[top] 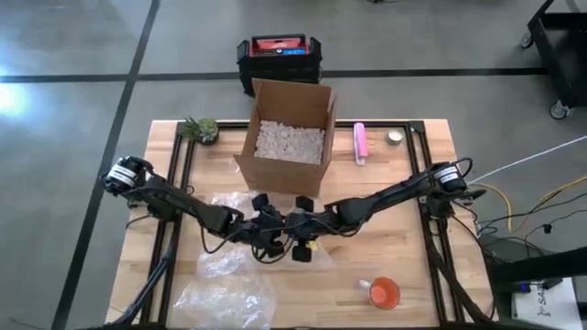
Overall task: Wrap mug
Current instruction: Wrap the yellow mug with transparent bubble wrap
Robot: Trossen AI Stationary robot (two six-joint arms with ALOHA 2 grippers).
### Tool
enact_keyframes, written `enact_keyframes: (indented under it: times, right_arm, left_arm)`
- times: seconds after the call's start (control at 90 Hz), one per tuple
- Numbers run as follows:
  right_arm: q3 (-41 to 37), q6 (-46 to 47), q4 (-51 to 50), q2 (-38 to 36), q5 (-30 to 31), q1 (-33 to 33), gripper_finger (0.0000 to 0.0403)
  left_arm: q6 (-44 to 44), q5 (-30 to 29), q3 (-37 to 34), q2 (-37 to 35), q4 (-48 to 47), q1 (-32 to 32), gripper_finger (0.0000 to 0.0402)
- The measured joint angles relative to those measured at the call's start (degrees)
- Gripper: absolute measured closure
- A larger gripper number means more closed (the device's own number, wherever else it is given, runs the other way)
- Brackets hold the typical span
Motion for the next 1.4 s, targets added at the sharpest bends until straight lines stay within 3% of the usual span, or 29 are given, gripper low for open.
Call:
enact_keyframes:
  times: [0.378,0.567,0.678,0.833,0.9,1.089,1.256,1.4]
  right_arm:
    - [2.2,0.4,-20.2,-8.9,0.7,0.0,0.0280]
    - [-3.9,5.1,-33.5,-12.4,1.1,2.0,0.0249]
    - [-12.0,6.2,-29.0,-13.6,0.5,3.4,0.0251]
    - [-18.4,5.6,-10.4,-13.4,0.6,3.2,0.0275]
    - [-18.6,3.2,-3.7,-13.6,0.6,3.1,0.0290]
    - [-14.3,-4.2,-1.9,-13.9,0.8,2.1,0.0329]
    - [-13.7,-6.2,6.7,-8.8,0.6,-0.9,0.0361]
    - [-13.7,-4.9,7.8,-4.8,0.6,-2.6,0.0384]
  left_arm:
    - [0.5,0.5,-0.3,-0.4,0.3,0.0,0.0336]
    - [0.6,0.6,-0.3,-0.4,0.7,0.0,0.0336]
    - [0.6,0.7,-0.4,-0.4,0.9,0.0,0.0336]
    - [0.6,0.8,-0.4,-0.4,1.1,0.0,0.0336]
    - [0.6,0.8,-0.4,-0.4,1.2,0.0,0.0336]
    - [0.6,0.9,-0.4,-0.4,1.6,0.0,0.0336]
    - [0.6,1.0,-0.4,-0.4,1.7,0.0,0.0336]
    - [0.6,1.0,-0.5,-0.4,1.7,0.0,0.0335]
